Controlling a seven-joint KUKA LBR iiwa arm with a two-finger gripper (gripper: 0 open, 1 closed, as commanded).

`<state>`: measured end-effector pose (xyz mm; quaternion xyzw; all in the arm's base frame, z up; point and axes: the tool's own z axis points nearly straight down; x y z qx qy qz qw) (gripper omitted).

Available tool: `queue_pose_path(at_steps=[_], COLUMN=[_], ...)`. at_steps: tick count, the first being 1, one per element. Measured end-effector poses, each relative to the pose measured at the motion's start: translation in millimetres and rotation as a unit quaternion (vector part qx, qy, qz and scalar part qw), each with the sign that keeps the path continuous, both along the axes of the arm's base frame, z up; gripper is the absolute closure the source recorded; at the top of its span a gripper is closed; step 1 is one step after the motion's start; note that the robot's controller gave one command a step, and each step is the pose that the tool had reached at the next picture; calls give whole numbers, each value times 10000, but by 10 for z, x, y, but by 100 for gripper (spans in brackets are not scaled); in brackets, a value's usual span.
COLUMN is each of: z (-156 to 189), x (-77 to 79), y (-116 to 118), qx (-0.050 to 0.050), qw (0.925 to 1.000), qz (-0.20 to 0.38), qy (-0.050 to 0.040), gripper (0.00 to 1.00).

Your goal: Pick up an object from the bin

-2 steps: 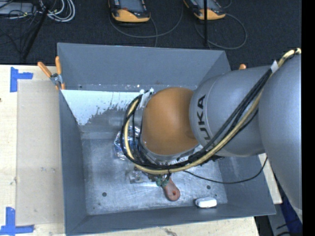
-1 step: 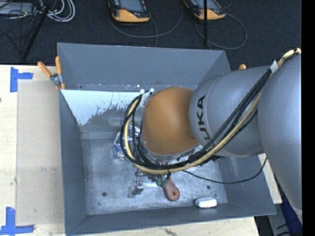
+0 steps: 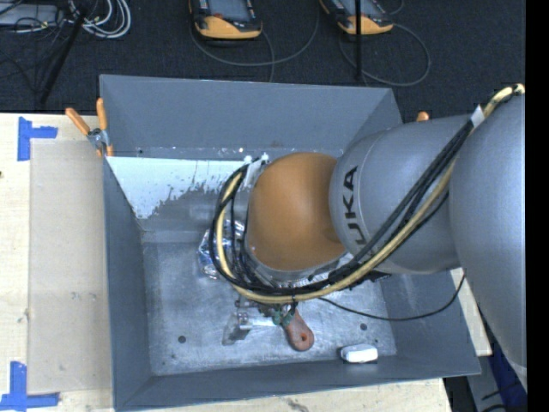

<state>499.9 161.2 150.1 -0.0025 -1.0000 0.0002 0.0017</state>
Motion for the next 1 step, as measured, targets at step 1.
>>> queue_pose_path(at_steps=[1], z=[-424], x=[552], y=[-345], qx=[41], qw=[10000], qz=[-15], qy=[-83], gripper=[0])
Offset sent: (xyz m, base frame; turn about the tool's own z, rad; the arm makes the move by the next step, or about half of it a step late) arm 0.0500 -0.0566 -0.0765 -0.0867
